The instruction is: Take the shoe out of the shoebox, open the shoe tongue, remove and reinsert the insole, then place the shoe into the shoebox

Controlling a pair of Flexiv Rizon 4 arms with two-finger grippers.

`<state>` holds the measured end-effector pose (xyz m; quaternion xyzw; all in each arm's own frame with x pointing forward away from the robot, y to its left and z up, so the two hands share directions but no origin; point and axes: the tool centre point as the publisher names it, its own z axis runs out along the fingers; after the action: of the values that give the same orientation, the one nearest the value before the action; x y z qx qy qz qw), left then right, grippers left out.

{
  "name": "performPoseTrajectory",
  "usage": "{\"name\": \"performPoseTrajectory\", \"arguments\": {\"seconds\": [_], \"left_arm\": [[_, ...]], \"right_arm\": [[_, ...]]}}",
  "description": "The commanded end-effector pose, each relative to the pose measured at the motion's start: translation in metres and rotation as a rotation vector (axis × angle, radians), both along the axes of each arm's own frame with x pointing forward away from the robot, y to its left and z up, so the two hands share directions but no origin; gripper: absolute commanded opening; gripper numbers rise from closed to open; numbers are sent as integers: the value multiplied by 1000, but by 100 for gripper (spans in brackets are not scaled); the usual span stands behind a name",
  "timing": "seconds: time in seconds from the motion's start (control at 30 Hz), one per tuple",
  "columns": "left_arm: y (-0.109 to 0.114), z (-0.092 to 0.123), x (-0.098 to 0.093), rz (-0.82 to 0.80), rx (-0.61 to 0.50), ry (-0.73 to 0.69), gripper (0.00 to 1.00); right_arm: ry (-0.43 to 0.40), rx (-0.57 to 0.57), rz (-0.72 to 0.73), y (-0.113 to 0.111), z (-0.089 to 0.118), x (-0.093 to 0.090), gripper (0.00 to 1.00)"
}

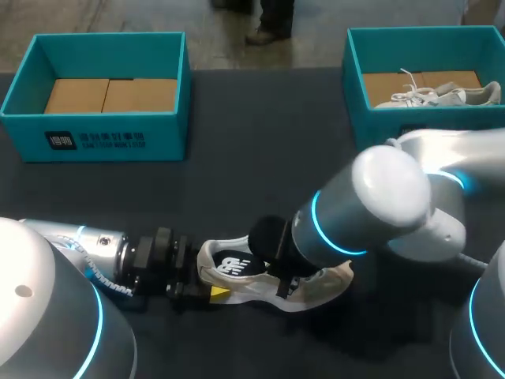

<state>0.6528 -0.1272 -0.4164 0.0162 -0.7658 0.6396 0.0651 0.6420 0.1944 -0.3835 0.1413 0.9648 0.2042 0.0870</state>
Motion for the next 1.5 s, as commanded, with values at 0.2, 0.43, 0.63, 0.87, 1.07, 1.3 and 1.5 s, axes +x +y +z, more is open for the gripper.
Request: {"name": "performPoseTrajectory", "arguments": {"seconds": [0.2, 0.43, 0.63, 0.87, 1.07, 1.3, 1.5], "left_arm": [[1, -3, 1, 1, 1, 1, 0], [1, -3, 1, 1, 1, 1, 0], [1, -3, 1, 1, 1, 1, 0], [1, -3, 1, 1, 1, 1, 0], [1, -3, 1, 1, 1, 1, 0], [1, -3, 1, 1, 1, 1, 0], [1, -3, 1, 1, 1, 1, 0]], "right_arm": [[-71, 134, 28, -15, 11, -2, 0], [-91, 166, 64, -13, 14, 2, 0], [-107, 198, 94, -15, 16, 4, 0], [-35, 116, 133, -4, 21, 13, 15], [30, 61, 139, 4, 25, 19, 45], [120, 3, 135, 7, 35, 20, 44], [235, -71, 150, 11, 37, 21, 47]]}}
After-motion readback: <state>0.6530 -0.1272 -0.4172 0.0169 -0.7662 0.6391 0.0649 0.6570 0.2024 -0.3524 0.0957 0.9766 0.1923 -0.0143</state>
